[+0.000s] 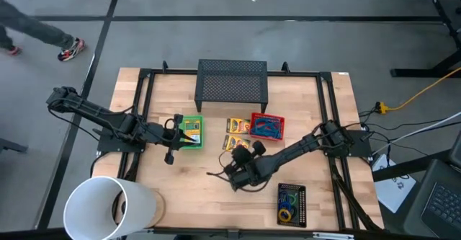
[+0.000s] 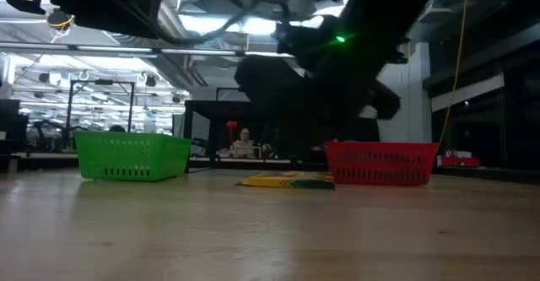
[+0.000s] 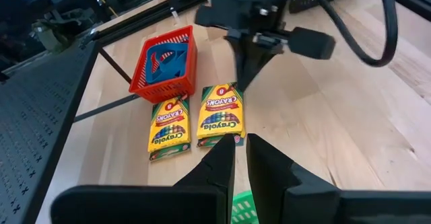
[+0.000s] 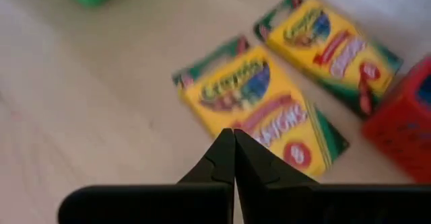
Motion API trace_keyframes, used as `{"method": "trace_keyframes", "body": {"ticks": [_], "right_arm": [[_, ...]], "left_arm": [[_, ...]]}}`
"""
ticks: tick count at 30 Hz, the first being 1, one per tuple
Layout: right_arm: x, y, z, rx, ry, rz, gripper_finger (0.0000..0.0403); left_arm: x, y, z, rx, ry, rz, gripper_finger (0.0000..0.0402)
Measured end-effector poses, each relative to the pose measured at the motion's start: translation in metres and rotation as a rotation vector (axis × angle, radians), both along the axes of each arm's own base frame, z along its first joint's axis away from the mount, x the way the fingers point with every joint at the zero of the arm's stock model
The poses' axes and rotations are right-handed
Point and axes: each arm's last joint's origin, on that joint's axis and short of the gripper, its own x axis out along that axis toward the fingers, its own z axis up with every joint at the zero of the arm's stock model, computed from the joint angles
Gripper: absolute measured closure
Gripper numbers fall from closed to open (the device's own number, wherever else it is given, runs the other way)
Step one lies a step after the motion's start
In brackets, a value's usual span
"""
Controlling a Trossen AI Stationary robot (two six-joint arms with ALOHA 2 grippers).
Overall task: Pick & Place Office Desk Supplies
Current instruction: Put the box of crayon into the black bin
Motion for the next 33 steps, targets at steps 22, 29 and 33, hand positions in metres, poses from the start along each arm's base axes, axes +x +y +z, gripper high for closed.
{"method": "trace_keyframes", "body": {"ticks": [22, 29, 33], "right_arm": [[-0.001, -0.01, -0.023, 0.054, -0.066, -0.005, 0.0403], [0.002, -0.01, -0.009, 0.021, -0.116, 0.018, 0.0403], [0.001, -0.012, -0.01, 0.02, -0.092, 0.019, 0.0403]], "left_arm": [[0.0, 0.0, 0.0, 0.008, 0.0, -0.003, 0.0366], [0.0, 0.0, 0.0, 0.01, 0.0, -0.004, 0.0366], [0.0, 0.0, 0.0, 0.01, 0.0, -0.004, 0.0366]]}}
